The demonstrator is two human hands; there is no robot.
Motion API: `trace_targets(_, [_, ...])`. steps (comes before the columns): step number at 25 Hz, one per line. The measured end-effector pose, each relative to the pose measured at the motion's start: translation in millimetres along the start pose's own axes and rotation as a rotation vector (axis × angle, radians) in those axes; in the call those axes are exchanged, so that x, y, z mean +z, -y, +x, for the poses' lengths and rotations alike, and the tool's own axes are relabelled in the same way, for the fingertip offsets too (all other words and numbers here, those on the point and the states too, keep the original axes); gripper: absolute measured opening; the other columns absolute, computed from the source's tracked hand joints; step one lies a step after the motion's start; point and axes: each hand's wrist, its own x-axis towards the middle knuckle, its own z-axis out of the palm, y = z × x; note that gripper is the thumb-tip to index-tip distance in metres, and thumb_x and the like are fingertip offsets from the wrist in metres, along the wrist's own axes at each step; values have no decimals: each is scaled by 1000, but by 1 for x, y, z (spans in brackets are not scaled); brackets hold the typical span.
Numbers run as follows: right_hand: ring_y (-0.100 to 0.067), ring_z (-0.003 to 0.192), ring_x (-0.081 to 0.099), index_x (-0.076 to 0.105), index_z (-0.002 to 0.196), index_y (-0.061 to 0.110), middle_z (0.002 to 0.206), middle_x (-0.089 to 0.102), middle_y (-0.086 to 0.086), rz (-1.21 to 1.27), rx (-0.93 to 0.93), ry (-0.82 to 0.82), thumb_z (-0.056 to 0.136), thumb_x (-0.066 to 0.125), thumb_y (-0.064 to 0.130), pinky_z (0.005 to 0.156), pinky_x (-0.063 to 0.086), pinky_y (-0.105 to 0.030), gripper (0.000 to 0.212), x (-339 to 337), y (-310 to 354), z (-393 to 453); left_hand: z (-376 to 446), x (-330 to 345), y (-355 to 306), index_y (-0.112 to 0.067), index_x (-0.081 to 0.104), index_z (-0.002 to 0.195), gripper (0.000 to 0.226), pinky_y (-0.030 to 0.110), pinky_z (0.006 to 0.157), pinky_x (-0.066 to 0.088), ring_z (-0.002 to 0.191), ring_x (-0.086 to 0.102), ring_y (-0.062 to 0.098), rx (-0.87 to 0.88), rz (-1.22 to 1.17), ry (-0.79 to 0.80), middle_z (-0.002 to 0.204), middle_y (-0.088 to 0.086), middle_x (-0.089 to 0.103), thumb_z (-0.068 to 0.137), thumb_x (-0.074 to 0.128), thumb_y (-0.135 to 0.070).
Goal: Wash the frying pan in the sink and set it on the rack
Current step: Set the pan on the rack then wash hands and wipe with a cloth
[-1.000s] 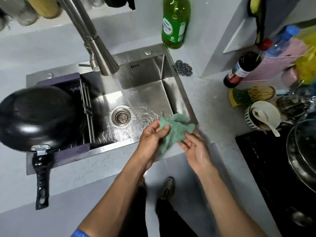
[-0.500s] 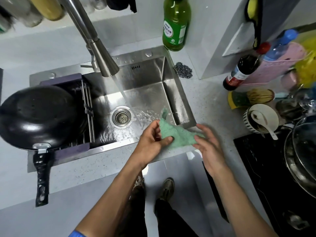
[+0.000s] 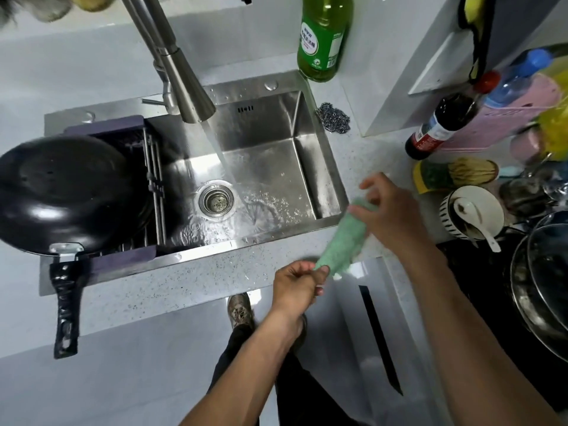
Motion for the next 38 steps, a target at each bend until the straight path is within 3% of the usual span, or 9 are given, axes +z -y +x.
trace_targets(3, [-35,112,52,54,126,10,125,55,-14,-227,113,13,89,67,24,87,46,-41,42,54,9,9,5,-12,11,-10,58,101,19,23,45,34,46,45,16,-144,79,-31,67,8,60,84,67,-8])
trace_targets(7, [-34,150,17,29,153,3,162,22,-18,-201,117,177,103,42,22,123,11,-41,55,140,9,-51,8,-47,24,-9,60,98,16,23,48,42,48,51,16,-56,123,-118,65,6,63,83,63,-3])
trace_targets(14, [-36,148,25,33,152,3,161,25,-17,-376,-172,250,94,32,31,122,12,-48,64,124,-52,-84,23,-84,19,-11,68,80,13,23,51,45,60,58,18,36,151,-137,72,9,66,85,62,0])
trace_targets(20, [-41,148,22,37,148,-2,159,25,-26,-315,113,90,88,35,34,121,16,-55,70,144,-30,-53,28,-89,8,-9,68,82,10,24,58,50,67,60,15,118,167,-121,78,8,68,84,66,2])
trace_targets(25, [-33,153,3,15,158,12,165,10,-13,-369,-202,194,101,20,46,123,5,-51,66,220,59,-76,10,-128,6,-3,68,91,7,16,56,46,64,59,13,176,195,-252,81,15,69,84,68,-5])
trace_targets(29, [-34,151,12,25,156,11,164,15,-13,-461,-401,229,102,16,44,123,8,-49,64,199,21,-67,-5,-167,9,-9,69,89,5,15,61,47,66,61,8,180,218,-342,83,7,71,87,66,-13])
trace_targets(32, [-45,145,27,34,152,3,157,26,-26,-491,-130,83,103,25,40,118,19,-60,62,162,-31,-59,-9,-200,16,-16,70,86,14,19,66,48,70,64,5,195,242,-393,82,-7,72,94,59,-20])
trace_targets(35, [-48,144,28,35,150,2,156,29,-29,-393,95,-26,101,37,33,115,21,-63,58,199,33,-74,-6,-230,23,-21,69,84,11,30,77,51,78,65,8,176,333,-444,85,-8,71,92,61,-23])
trace_targets(38, [-35,152,2,15,158,11,165,6,-17,-320,-180,188,101,22,44,122,1,-52,65,277,153,-116,-2,-271,24,-23,65,87,10,36,77,52,83,63,15,290,555,-706,87,-6,68,89,62,-33])
